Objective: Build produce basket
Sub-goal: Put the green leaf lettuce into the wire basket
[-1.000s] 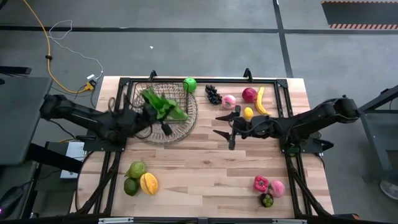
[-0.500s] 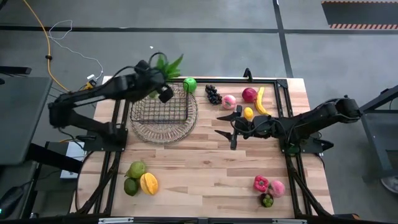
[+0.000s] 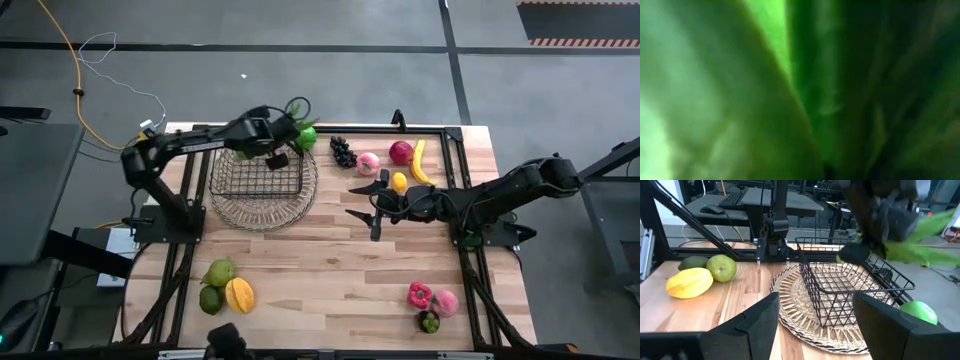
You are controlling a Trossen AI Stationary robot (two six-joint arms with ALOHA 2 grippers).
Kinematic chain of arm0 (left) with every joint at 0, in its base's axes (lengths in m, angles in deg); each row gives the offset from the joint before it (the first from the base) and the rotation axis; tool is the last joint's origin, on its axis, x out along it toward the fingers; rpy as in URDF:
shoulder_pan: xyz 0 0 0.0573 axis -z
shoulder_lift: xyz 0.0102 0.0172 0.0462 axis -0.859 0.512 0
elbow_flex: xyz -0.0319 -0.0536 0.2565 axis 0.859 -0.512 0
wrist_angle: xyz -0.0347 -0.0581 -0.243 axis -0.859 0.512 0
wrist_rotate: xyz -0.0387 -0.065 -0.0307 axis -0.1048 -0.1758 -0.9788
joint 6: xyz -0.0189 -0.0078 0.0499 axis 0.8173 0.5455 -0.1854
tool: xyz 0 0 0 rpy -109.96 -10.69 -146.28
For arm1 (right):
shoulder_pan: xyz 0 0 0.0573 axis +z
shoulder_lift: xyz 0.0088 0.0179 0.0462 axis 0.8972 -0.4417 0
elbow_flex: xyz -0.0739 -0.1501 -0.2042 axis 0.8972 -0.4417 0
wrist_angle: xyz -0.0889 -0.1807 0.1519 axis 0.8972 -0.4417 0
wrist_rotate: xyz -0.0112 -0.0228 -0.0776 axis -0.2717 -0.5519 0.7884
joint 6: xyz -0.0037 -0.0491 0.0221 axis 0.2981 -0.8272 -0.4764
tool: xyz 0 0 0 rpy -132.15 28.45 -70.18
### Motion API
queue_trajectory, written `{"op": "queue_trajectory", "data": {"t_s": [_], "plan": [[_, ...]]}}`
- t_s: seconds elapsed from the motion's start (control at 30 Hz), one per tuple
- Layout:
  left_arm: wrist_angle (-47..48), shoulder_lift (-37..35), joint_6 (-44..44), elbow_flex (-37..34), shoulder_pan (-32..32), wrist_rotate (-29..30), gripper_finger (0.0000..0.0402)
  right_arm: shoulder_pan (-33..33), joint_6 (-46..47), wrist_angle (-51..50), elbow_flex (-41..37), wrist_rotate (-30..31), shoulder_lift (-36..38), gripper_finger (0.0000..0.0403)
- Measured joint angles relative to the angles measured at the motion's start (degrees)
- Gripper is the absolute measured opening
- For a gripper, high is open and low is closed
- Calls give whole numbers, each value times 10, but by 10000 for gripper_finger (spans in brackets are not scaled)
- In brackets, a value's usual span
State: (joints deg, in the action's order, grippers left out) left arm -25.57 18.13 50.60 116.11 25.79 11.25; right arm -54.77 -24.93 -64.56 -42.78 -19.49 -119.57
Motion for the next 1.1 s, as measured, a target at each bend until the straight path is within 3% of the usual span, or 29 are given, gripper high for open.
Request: {"op": "queue_trajectory", "data": {"t_s": [0.2, 0.63, 1.1], "plan": [[-8, 55, -36, 0, -3, 40, 20, 0, 1, 0, 0, 0, 0, 243], [-34, 84, -40, 0, -11, 4, 26, 0, 5, -1, 0, 0, 0, 243], [-34, 84, -38, 0, -11, 0, 116, 0, 5, -2, 0, 0, 0, 243]]}}
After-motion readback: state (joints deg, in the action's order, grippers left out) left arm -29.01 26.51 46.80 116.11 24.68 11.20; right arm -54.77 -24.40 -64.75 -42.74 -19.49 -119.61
